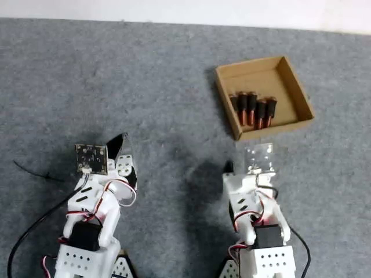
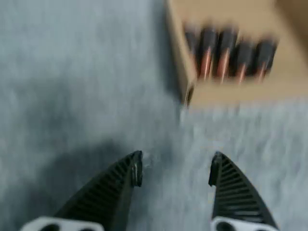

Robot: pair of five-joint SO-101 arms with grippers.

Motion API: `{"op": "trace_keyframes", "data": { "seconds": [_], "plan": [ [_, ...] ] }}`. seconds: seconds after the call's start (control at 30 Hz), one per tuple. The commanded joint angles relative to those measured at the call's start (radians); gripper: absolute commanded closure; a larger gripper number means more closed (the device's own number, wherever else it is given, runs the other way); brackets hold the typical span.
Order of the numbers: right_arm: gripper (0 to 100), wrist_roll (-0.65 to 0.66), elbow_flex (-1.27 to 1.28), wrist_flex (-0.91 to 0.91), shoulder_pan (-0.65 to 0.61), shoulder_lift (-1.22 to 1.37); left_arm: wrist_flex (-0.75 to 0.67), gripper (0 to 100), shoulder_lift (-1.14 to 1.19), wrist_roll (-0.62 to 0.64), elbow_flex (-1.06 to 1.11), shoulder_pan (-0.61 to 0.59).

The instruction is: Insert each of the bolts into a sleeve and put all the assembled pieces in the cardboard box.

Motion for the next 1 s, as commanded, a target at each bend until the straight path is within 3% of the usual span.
{"op": "trace_keyframes", "data": {
  "seconds": [0.0,0.1,0.37,0.97],
  "plan": [
    [78.9,0.011,0.156,0.225,-0.004,-0.019,0.157,99,-0.012,-0.009,0.019,-0.042],
    [78.9,0.011,0.156,0.272,-0.004,-0.053,0.276,99,-0.012,-0.046,0.019,-0.081],
    [78.9,0.011,0.156,0.272,-0.005,-0.081,0.62,99,-0.012,-0.342,0.019,-0.107],
    [78.9,0.011,0.156,0.272,-0.005,-0.081,0.664,99,-0.012,-0.359,0.019,-0.107]
  ]
}}
